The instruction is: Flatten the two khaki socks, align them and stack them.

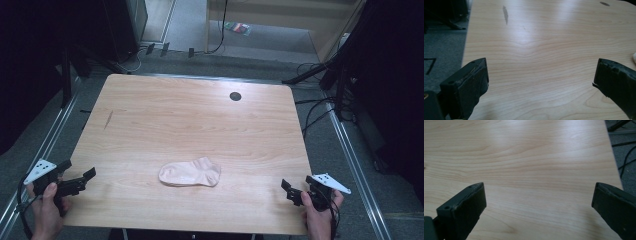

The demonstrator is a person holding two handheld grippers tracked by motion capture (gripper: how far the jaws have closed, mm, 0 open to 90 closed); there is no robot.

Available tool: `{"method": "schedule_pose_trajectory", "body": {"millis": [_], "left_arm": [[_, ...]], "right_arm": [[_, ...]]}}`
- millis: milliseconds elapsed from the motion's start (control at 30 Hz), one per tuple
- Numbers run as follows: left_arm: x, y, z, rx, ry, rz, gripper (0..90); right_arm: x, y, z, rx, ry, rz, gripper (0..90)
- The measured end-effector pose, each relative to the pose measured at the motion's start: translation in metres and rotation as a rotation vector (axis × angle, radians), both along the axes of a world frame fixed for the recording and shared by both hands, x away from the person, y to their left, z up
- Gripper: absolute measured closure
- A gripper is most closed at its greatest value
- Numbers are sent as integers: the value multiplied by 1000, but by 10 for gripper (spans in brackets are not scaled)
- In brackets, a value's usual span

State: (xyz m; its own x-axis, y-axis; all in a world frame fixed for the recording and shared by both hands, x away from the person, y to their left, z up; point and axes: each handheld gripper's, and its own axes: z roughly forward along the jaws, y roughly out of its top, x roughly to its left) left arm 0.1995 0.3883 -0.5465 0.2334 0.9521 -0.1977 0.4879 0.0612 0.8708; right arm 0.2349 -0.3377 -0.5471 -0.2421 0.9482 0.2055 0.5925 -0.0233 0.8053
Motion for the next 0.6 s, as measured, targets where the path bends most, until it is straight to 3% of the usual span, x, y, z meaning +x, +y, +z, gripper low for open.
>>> {"method": "schedule_pose_trajectory", "body": {"millis": [100,400,600], "left_arm": [[-2,5,-1,-23,1,6,0],[1,-1,-3,5,12,-10,0],[3,-1,-5,1,20,-11,0]], "right_arm": [[-3,-6,1,19,-7,-12,0],[-2,-5,-2,-10,2,-4,0],[-1,-7,-2,9,8,-17,0]]}}
